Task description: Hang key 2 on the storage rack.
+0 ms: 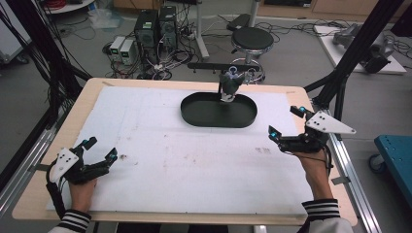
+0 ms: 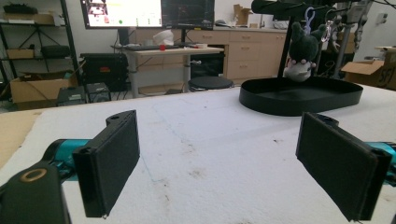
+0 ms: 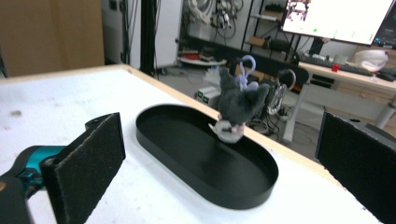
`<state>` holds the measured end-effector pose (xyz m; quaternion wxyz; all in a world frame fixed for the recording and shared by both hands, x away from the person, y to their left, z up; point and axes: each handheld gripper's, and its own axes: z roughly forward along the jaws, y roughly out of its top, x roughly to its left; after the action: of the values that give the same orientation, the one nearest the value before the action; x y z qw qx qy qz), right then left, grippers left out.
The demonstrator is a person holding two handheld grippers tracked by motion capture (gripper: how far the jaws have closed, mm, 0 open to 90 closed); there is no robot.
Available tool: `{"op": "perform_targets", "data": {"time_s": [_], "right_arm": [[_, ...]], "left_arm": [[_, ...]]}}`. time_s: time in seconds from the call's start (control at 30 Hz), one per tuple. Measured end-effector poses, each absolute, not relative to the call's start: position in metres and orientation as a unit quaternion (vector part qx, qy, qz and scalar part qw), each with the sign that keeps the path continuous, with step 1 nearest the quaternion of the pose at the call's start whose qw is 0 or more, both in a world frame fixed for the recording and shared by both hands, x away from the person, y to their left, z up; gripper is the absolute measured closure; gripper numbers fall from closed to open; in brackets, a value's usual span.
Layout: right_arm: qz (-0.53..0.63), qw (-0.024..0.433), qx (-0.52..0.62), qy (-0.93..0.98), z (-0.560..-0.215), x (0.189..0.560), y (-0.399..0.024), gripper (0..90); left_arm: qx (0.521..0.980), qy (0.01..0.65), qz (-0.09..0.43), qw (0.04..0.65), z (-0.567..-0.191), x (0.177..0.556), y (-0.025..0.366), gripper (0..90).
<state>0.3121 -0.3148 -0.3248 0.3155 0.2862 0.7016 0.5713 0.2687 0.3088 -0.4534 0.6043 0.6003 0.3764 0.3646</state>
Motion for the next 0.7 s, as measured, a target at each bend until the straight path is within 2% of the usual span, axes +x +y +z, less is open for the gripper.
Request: {"op": "perform_targets", "data": {"time_s": [0.37,0.7], "right_arm": [[0.574,0.325,0.282,0.697,-0.333,0.301,-0.315,0.6],[0.612,0.352,0.296,0.643,-0.380,0.271,-0.318,0.7]], "left_arm": [[0.600,0.376,0.365,0.604,-0.453,0.269,0.309,13.9],[0.602,0.376,0.366,0.602,-0.453,0.269,0.308,13.9]]}}
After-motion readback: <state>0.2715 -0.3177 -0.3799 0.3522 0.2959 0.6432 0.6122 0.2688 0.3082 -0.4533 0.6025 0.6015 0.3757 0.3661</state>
